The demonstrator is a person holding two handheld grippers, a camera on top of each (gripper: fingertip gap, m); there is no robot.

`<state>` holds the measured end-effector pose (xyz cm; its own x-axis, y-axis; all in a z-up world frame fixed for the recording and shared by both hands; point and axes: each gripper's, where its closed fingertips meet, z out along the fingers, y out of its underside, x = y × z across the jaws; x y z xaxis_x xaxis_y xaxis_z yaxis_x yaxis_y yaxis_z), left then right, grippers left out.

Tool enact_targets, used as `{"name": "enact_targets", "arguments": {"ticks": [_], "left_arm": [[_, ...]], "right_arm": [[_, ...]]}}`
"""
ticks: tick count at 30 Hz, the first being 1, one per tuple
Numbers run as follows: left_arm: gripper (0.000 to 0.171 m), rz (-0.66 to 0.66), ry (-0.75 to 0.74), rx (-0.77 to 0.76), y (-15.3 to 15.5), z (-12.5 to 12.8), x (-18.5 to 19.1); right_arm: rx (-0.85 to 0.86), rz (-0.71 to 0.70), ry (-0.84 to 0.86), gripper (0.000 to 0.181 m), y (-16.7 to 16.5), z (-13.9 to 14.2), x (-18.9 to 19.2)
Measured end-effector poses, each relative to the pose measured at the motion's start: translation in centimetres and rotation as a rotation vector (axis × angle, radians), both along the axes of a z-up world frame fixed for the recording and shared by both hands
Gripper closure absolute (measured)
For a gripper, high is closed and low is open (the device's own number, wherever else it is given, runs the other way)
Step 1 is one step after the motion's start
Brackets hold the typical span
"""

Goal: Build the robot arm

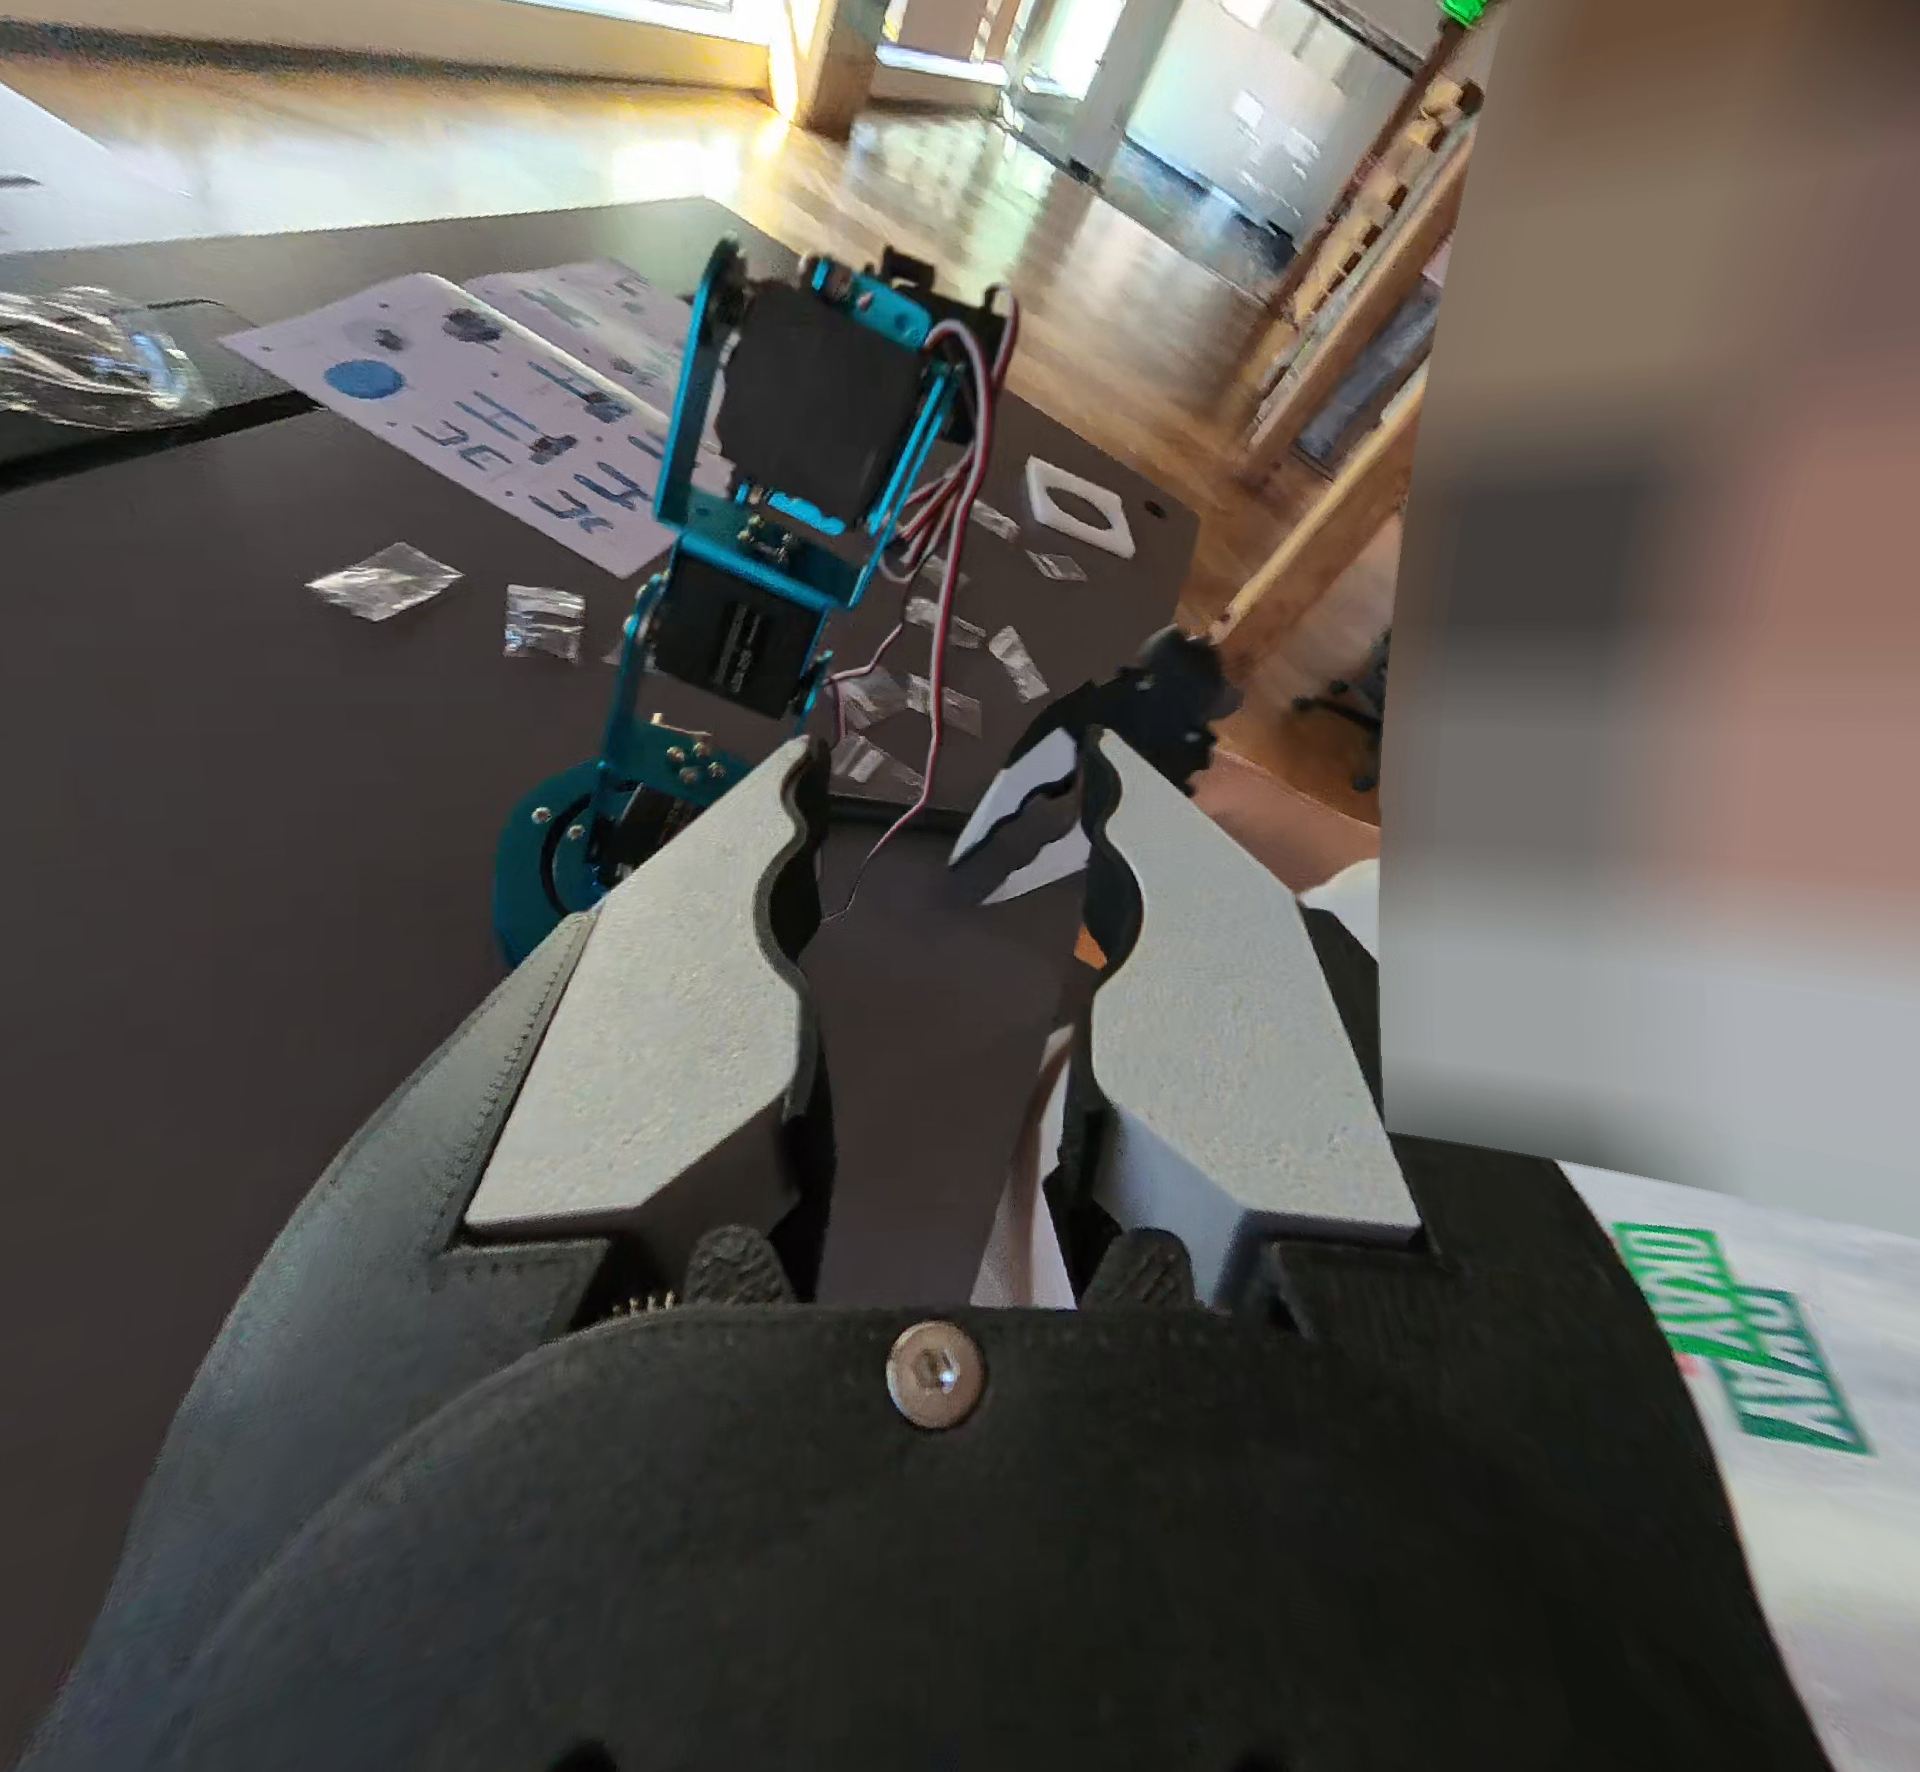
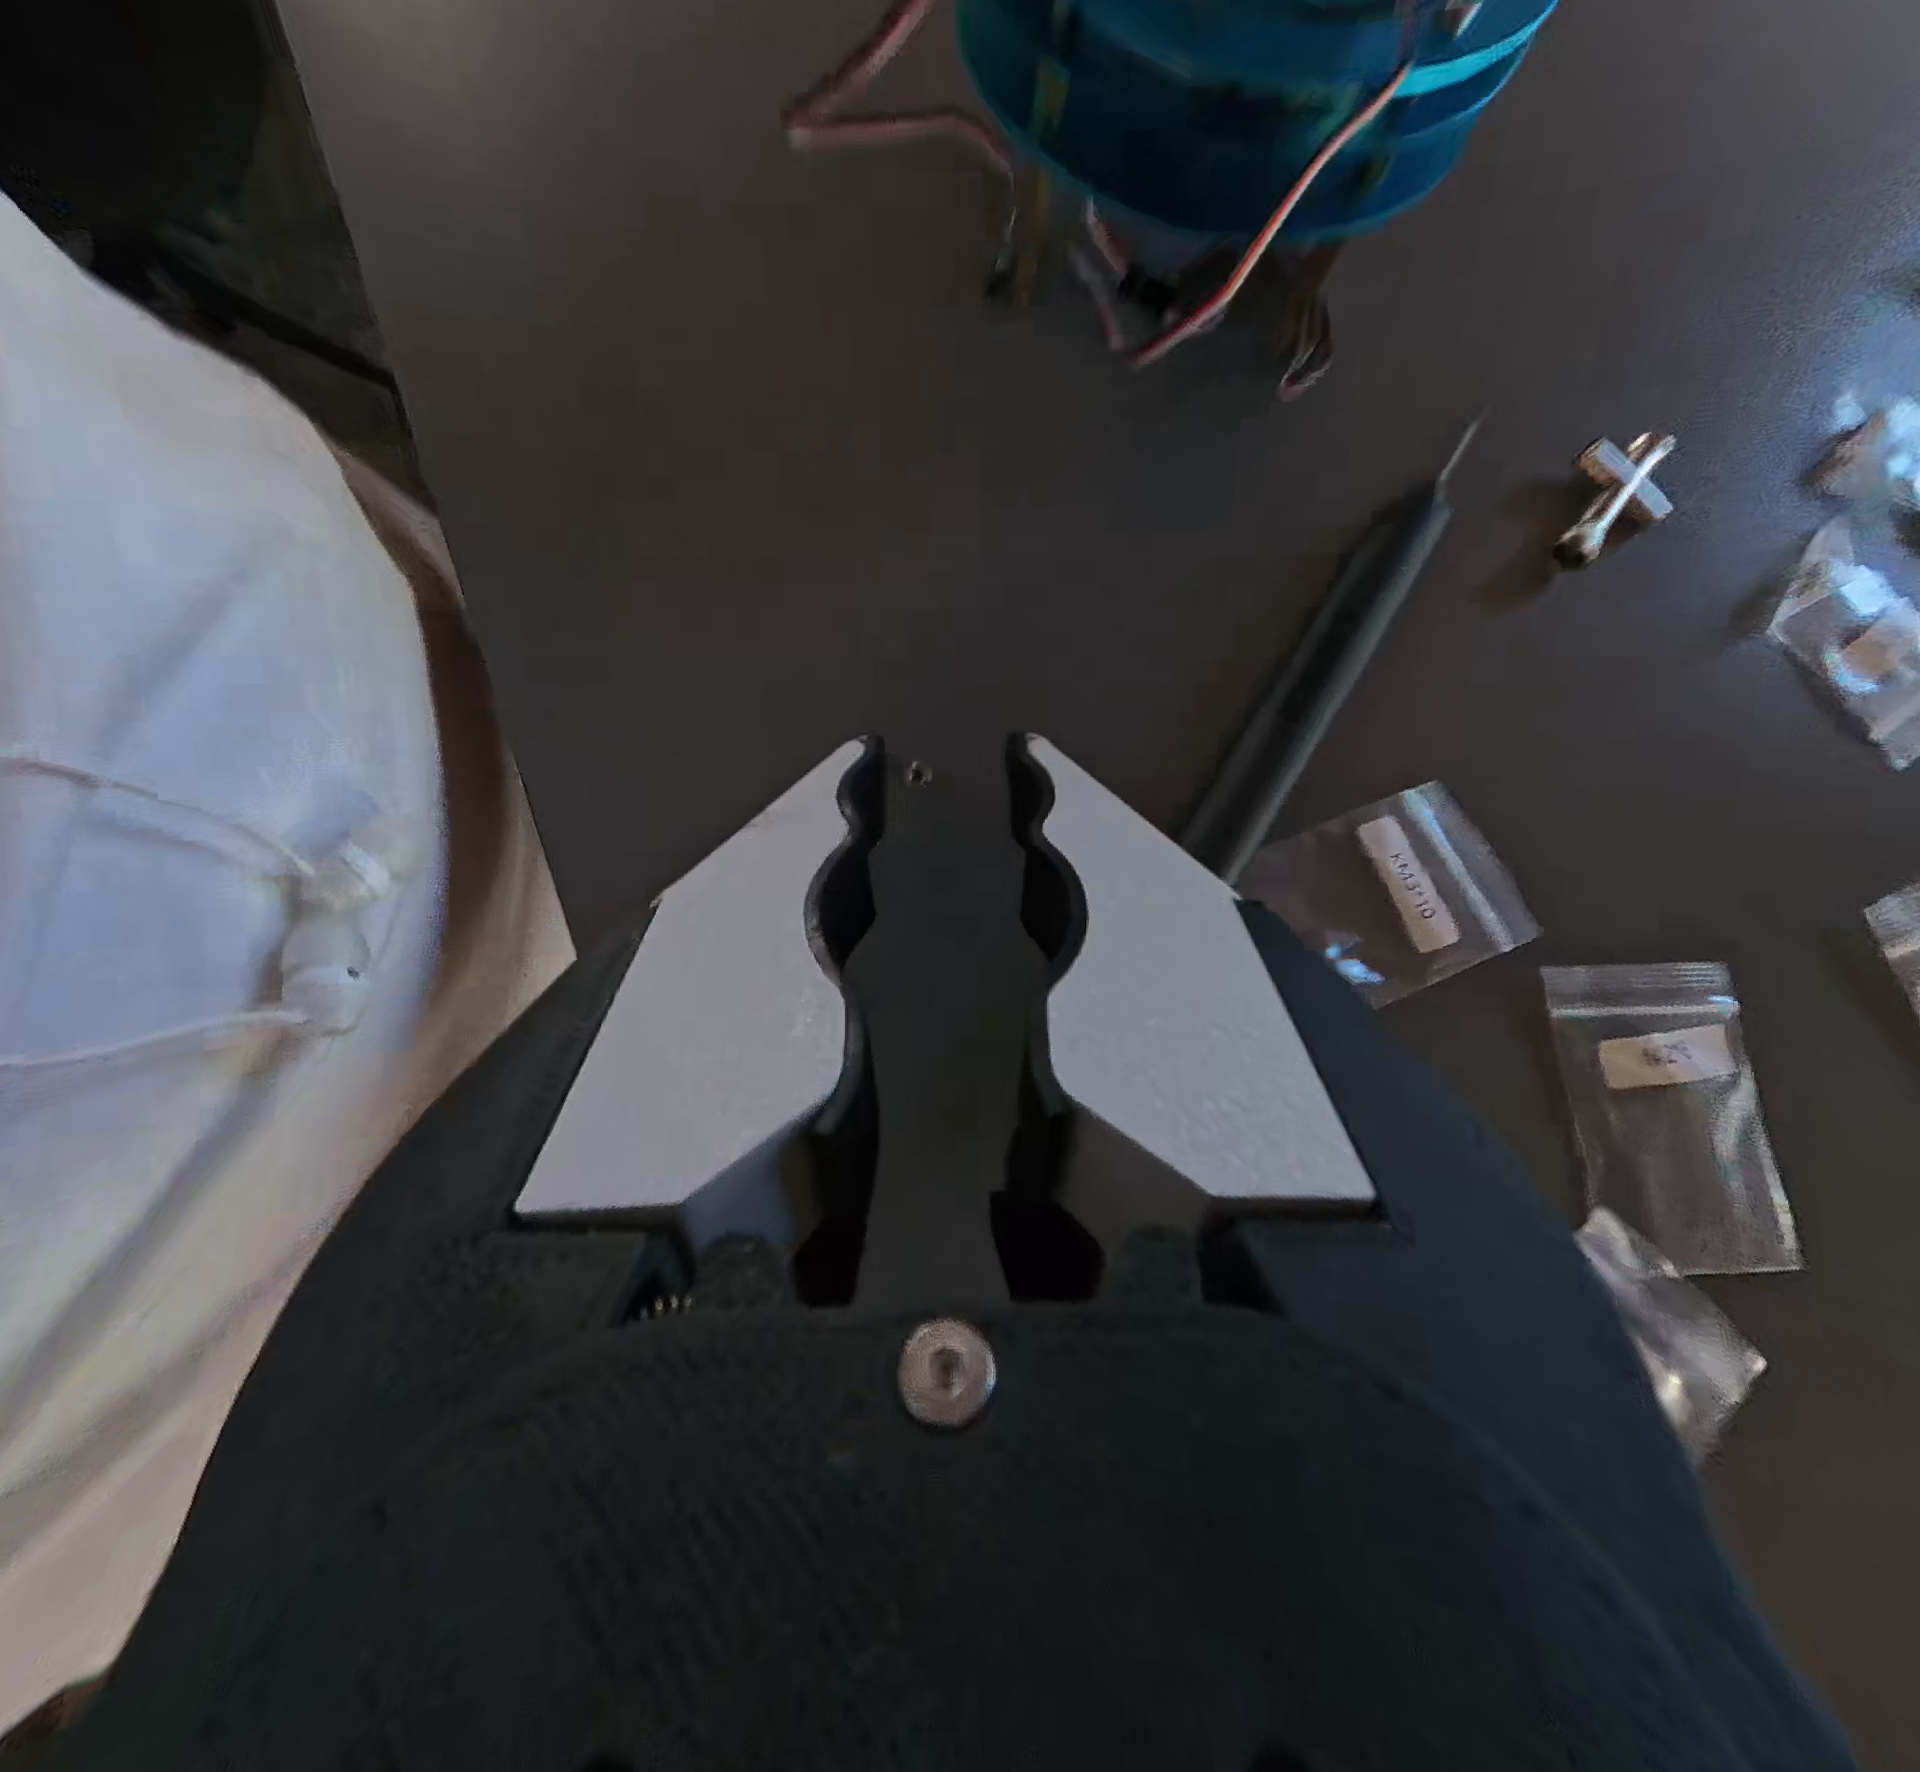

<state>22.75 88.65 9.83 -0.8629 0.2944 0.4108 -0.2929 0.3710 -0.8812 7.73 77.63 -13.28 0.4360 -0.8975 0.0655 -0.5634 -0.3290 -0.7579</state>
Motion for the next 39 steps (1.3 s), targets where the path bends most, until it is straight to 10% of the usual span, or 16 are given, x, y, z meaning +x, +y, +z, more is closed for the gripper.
{"name": "enact_targets", "arguments": {"ticks": [1, 8, 17, 22, 39], "left_arm": [[0.122, 0.041, -0.014, -0.009, 0.1, -0.7, 0.1], [0.115, 0.207, -0.163, -0.156, -2.5, -0.8, 1.1], [0.111, 0.038, -0.362, -0.221, -7.3, 1.2, 1.4], [0.105, -0.130, -0.255, -0.271, -9.1, 1.5, 0.8], [0.104, 0.010, -0.326, -0.266, -11.5, 0.3, 0.1]], "right_arm": [[0.031, -0.006, -0.053, 0.157, -0.3, 1.5, 0.4], [0.609, 0.047, -0.463, 0.164, 1.1, 16.2, 3.9], [-0.092, -0.275, -0.868, 0.130, -9.7, 20.5, 4.7], [-0.759, -0.195, -0.896, 0.117, -8.7, 22.0, 6.6], [-0.906, -0.015, -0.895, 0.114, -6.4, 23.8, 14.8]]}}
